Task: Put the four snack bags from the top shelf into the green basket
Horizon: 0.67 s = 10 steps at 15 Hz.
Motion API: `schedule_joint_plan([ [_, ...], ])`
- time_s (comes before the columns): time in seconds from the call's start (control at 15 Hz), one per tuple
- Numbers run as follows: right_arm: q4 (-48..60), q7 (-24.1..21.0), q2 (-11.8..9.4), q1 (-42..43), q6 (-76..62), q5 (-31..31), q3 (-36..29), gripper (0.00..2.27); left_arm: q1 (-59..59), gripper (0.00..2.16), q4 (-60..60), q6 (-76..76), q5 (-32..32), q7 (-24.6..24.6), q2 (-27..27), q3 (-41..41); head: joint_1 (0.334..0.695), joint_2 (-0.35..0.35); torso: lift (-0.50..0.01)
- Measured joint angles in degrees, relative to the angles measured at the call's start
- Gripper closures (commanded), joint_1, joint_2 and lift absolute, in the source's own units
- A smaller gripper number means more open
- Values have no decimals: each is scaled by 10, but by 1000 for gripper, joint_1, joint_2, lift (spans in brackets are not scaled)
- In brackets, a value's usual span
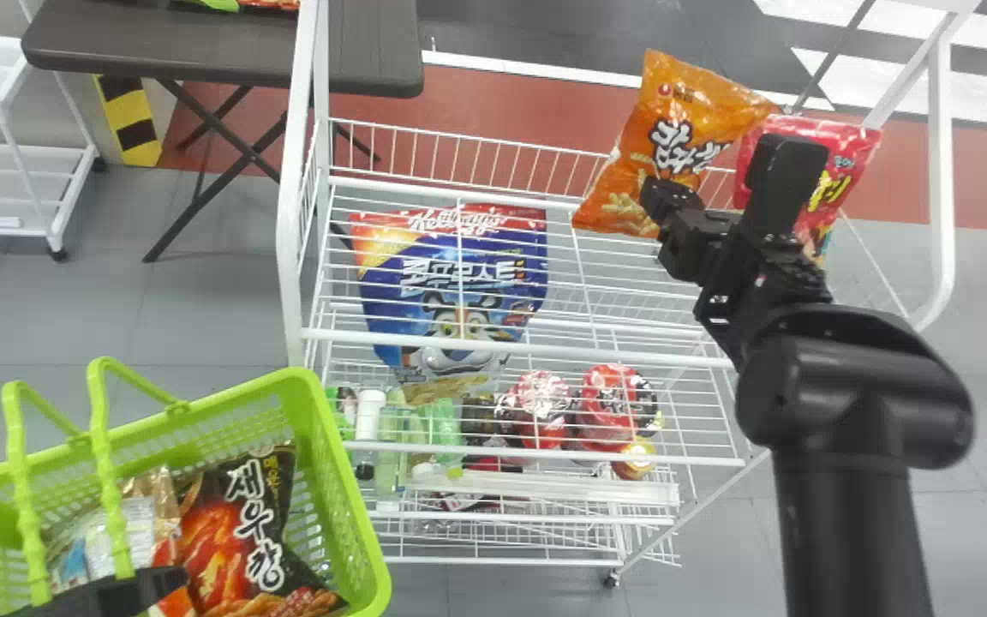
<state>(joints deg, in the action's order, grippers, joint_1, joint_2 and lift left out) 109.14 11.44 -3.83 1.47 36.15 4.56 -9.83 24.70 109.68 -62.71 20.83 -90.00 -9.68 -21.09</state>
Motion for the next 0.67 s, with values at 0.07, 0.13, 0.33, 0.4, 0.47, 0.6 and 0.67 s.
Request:
schedule_joint_plan([
  [0.07, 66, 0, 0, -32, 42, 24, 11, 2253, -2, 2148, -2, 0, 0, 0, 0, 0, 695, -152, 0],
  [0.13, 120, 0, 0, -61, 79, 48, 21, 2253, -4, 2148, -4, 0, 0, 0, 0, 0, 695, -131, 0],
  [0.33, 262, 6, 0, -170, 155, 120, 68, 2253, -13, 2148, -11, 0, 0, 0, 2, 1, 695, -1, 0],
  [0.4, 288, 11, -1, -197, 163, 136, 85, 2253, -15, 2148, -12, 0, -2, 0, 3, 2, 695, 33, 0],
  [0.47, 310, 15, -1, -222, 171, 151, 107, 2253, -16, 2148, -13, 0, -3, 0, 4, 3, 695, 75, 0],
  [0.6, 332, 21, -2, -246, 201, 180, 147, 2253, -17, 2148, -14, -1, -5, 0, 5, 3, 695, 204, 0],
  [0.67, 336, 22, -2, -247, 229, 201, 163, 2253, -18, 2148, -14, -1, -5, 0, 5, 4, 695, 238, 0],
])
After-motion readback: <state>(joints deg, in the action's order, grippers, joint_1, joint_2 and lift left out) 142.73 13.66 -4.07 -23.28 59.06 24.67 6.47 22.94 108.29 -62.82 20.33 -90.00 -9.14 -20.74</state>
